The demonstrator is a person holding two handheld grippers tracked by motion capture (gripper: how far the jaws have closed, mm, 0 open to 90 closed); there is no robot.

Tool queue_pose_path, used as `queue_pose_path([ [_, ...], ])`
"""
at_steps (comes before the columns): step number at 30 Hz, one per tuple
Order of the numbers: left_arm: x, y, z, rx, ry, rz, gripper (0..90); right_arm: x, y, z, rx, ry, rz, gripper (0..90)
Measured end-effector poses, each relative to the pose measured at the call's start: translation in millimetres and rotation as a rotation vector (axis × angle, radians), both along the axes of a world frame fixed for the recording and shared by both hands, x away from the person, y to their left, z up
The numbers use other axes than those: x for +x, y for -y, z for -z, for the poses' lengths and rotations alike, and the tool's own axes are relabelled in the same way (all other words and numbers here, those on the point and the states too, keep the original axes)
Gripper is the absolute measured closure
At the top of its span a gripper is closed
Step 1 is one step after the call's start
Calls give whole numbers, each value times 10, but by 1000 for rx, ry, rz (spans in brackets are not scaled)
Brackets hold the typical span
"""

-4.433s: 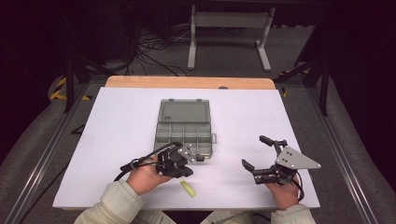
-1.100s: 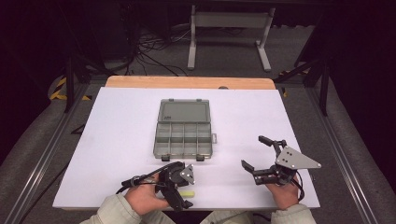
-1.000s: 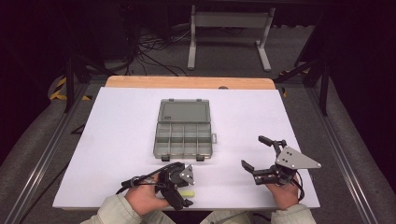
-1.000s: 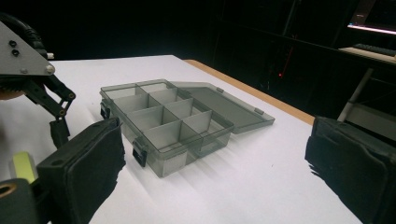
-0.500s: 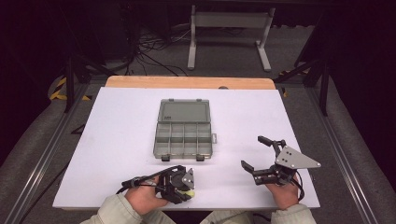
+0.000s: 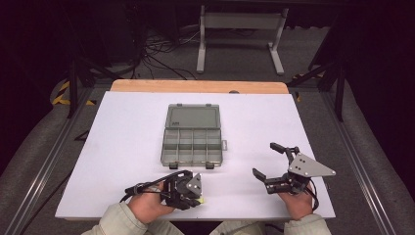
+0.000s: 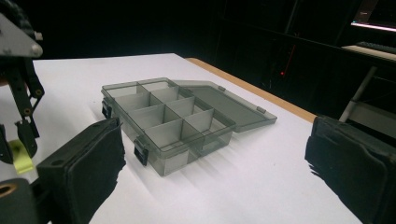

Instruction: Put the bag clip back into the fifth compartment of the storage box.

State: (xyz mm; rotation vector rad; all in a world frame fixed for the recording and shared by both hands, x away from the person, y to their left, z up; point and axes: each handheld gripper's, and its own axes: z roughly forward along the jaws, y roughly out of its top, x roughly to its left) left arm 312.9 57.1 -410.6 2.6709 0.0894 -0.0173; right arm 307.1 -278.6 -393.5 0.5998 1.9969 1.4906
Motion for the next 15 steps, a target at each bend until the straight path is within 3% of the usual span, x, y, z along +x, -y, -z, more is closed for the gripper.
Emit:
queue_pose_path([
  [1,-10,-15,-27,-11,-1,-17,778,0,-1,1,0,0,0,44],
  [6,8,-53,-123,-51,2,-9,778,2,-4,4,0,1,1,44],
  [15,69,-66,-238,-87,-1,-22,778,0,-5,3,-3,2,1,44],
])
